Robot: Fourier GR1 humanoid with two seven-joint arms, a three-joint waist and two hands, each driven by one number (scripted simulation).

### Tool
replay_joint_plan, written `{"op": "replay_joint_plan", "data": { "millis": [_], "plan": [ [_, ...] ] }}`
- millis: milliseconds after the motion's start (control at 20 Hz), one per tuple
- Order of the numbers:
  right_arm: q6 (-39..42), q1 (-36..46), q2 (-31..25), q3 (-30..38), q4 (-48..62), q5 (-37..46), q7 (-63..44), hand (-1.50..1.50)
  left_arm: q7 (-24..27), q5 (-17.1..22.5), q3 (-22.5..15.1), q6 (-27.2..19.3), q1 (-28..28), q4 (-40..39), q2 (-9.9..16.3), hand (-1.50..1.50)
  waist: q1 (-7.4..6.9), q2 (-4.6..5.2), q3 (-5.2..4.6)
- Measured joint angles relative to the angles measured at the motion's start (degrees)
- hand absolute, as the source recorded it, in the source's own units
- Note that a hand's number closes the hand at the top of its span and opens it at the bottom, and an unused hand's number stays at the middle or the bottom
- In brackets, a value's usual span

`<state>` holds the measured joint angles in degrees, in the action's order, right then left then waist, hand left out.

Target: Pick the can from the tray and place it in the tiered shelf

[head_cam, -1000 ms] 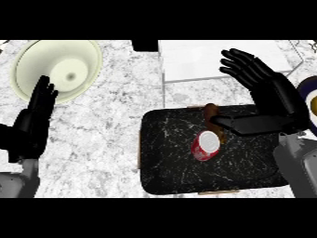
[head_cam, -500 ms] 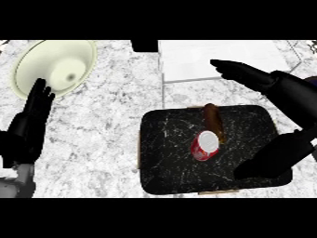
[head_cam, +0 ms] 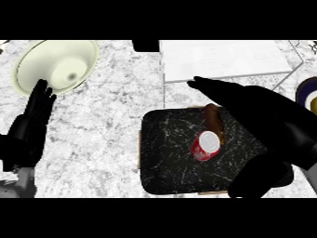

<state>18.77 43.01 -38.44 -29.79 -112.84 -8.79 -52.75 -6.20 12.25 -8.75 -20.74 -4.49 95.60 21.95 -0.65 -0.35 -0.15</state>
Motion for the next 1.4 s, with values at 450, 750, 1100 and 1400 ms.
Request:
{"op": "replay_joint_plan", "data": {
  "millis": [450, 750, 1100, 1400],
  "plan": [
    [-0.26, 4.46, 5.35, -10.47, 3.86, 9.82, -5.94, -1.50, -1.20, -1.19, 0.52, -0.08, -0.04, 0.75, -0.76, 0.00, 0.17, 0.15, 0.05],
    [1.08, 3.90, 5.69, -14.71, 8.36, 14.77, -6.53, -1.50, -1.87, -1.97, 0.72, 0.10, -0.33, 1.04, -1.11, 0.00, 0.37, 0.22, 0.09],
    [2.29, -2.73, 6.68, -13.54, 8.65, 21.50, -3.98, -1.50, -1.45, -1.67, 2.98, 2.18, 0.93, 1.21, -1.64, 0.00, 0.57, 0.26, 0.13],
    [4.12, -6.71, 9.92, -12.21, 10.16, 26.40, -1.91, -1.50, -2.49, -3.56, 3.24, 2.41, 1.24, 2.46, -2.97, 0.00, 0.51, 0.28, 0.14]
  ]
}}
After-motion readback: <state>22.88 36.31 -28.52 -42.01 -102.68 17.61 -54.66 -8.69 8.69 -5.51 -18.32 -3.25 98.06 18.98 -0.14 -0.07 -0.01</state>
